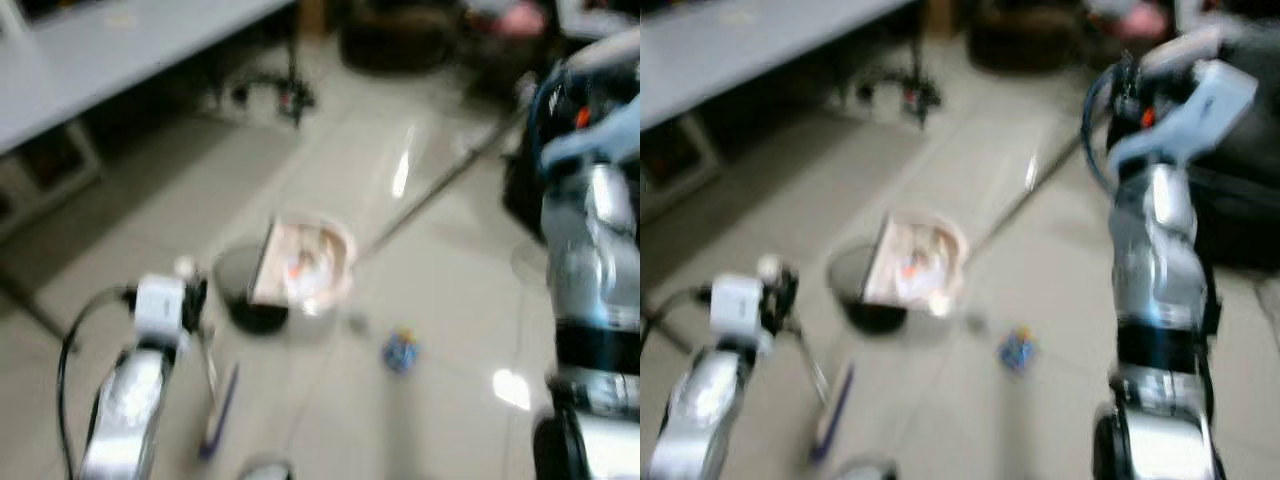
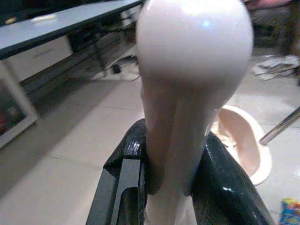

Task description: Sweep floor

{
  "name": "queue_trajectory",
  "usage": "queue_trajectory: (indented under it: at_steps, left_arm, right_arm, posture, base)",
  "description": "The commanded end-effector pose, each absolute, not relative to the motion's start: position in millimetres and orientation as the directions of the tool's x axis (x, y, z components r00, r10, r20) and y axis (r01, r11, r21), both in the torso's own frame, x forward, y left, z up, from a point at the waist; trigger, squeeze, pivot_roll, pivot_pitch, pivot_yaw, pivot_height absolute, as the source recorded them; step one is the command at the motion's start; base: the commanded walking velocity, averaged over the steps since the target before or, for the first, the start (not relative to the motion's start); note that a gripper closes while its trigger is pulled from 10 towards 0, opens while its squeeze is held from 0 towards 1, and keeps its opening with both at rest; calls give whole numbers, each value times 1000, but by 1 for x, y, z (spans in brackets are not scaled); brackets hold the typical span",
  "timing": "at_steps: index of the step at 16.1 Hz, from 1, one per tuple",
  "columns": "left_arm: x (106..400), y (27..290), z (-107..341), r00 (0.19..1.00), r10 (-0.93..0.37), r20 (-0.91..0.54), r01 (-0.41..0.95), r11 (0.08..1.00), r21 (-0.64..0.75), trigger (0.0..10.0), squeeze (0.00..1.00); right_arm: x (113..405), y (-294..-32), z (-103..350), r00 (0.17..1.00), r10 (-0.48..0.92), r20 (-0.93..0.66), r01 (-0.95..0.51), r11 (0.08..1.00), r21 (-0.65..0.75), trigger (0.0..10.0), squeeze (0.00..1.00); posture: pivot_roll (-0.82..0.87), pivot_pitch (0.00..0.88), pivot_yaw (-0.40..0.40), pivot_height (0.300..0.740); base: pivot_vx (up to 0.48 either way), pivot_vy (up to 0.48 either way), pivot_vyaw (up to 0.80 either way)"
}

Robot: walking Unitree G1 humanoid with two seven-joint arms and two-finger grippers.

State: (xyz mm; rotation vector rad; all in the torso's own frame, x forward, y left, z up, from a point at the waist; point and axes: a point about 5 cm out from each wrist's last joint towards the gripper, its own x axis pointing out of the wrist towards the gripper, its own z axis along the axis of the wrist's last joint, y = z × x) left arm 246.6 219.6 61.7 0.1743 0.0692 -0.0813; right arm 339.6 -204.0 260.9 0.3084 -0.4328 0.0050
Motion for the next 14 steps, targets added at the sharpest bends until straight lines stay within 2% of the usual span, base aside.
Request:
queue_trajectory:
  at_steps: [1,2,6,14]
  left_arm:
    - [252,219,72,996,-85,-32,90,979,181,10000,0]
    - [252,219,72,996,-86,-32,90,979,182,10000,0]
    - [252,218,73,995,-91,-35,96,978,183,10000,0]
    - [256,215,73,995,-95,-37,100,980,173,10000,0]
  right_arm:
    - [337,-204,275,883,-61,466,-86,954,287,10000,0]
    - [338,-203,274,884,-64,464,-80,955,284,10000,0]
    - [338,-211,272,881,-119,458,-30,951,307,10000,0]
    - [339,-210,271,884,-95,457,-46,956,288,10000,0]
  posture:
    - [9,7,44,740]
    - [10,6,45,740]
    - [6,8,46,740]
    - [6,12,48,740]
  base:
    - [300,0,794]
    - [300,0,594]
    - [297,0,0]
    - [298,0,0]
